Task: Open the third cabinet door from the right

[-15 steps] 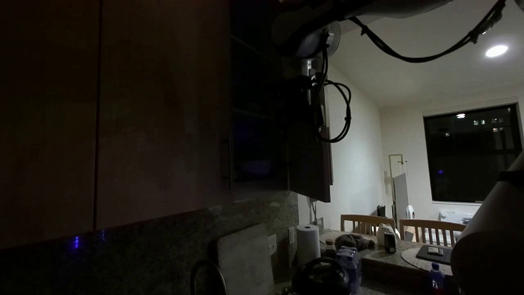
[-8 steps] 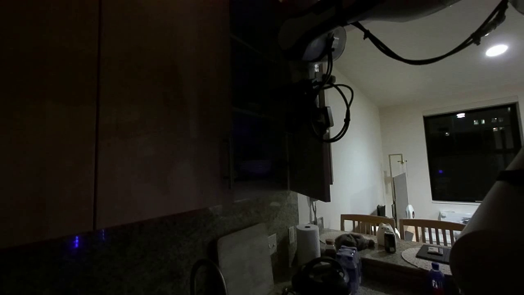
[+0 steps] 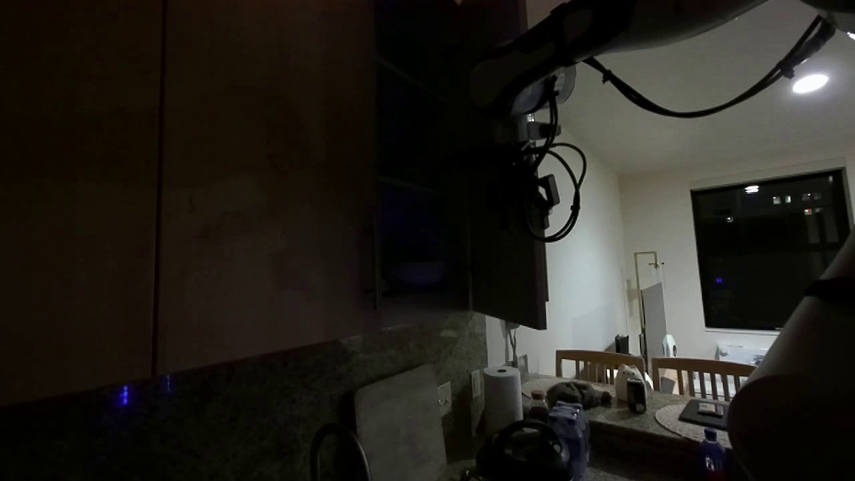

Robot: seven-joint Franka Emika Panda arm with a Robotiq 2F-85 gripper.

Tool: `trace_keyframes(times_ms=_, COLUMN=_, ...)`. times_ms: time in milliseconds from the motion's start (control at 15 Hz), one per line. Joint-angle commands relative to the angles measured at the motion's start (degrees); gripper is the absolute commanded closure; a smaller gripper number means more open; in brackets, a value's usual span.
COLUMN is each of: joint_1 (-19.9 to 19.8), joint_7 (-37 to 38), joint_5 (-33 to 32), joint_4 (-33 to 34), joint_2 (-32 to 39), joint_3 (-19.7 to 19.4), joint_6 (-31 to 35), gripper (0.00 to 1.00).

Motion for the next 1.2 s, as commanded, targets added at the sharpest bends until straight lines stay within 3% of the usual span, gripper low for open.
trace_keyframes(times_ms=0, joint_1=-1.58, joint_7=5.91, joint_5=-10.05, joint_4=-1.71, joint_2=0.37, joint_3=2.65, joint_6=4.29, gripper=0.0)
trace_keyframes(times_ms=467, joint_1=-1.35, joint_7=18.52, joint_5=-27.73, joint_4=-4.58, joint_2=0.54, joint_3=2.38, joint_6=2.15, gripper=0.0)
trace_keyframes(times_ms=933, joint_1=-0.45, joint_7=22.31, joint_5=-36.11, joint_4=-6.87, joint_2=0.78, joint_3=-3.1, joint_6=3.14, gripper=0.0)
trace_keyframes(times_ms=1133, joint_1=-0.07, joint_7=20.81, joint_5=-36.6, joint_4=-7.79, joint_2=0.35, joint_3=-6.56, joint_6=7.66, gripper=0.0)
